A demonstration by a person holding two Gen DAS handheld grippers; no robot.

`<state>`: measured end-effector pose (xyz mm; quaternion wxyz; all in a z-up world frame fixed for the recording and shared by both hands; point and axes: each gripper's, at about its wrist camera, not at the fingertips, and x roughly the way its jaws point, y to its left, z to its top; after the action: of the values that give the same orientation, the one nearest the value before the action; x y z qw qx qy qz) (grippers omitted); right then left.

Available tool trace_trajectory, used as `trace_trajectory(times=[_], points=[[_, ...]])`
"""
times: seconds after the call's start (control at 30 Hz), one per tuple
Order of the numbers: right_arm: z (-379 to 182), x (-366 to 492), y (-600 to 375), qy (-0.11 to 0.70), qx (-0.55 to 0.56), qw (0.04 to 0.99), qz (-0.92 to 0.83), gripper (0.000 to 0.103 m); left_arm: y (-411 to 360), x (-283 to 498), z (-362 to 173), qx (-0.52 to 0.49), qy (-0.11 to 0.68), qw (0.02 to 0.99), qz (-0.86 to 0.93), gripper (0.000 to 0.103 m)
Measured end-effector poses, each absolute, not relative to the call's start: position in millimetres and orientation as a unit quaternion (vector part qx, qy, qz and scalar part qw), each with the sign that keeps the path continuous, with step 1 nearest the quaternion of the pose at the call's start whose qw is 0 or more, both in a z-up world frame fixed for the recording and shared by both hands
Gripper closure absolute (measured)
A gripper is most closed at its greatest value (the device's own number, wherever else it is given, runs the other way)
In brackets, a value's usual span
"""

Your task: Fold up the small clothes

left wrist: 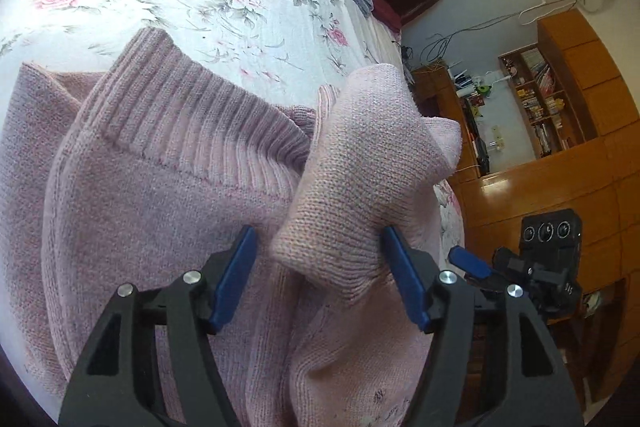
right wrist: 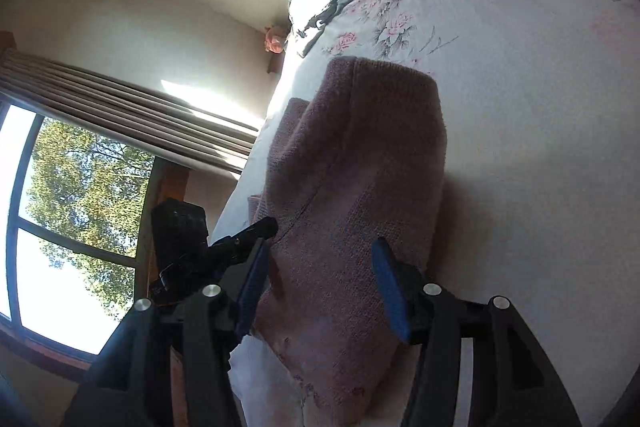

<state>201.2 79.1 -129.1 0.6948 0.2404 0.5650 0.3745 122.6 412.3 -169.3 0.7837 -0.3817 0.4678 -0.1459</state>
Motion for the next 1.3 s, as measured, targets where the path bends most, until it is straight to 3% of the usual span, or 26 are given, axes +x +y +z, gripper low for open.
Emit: trace_trajectory(times=[0.13, 0.2, 0.3, 0.53, 0.87, 1.3], points=[[-140, 197, 66, 0.570, 0.253, 0.692, 0.363, 0.048, 400, 126, -166, -0.374, 0.467, 0.788, -0.144, 0.043], [-145, 195, 64, 0.574, 0.257, 0.689, 0.361, 0.048, 394, 124, -163, -0.374, 0.463, 0.791, -0.144, 0.067], [-149, 193, 67, 0.578, 0.258, 0.686, 0.360, 0.048, 389, 116, -152, -0.372, 0.440, 0.804, -0.147, 0.081], [-143, 188, 75, 0.573, 0.245, 0.690, 0.368, 0.048, 395, 85, -121, -0.389, 0.379, 0.826, -0.151, 0.085], [-145, 182, 95, 0.574, 0.232, 0.684, 0.385, 0.048, 460, 29, -74, -0.383, 0.312, 0.864, -0.097, 0.086], [-149, 149, 151, 0.591, 0.172, 0.671, 0.414, 0.039, 515, 17, -177, -0.420, 0.381, 0.824, 0.012, 0.089]])
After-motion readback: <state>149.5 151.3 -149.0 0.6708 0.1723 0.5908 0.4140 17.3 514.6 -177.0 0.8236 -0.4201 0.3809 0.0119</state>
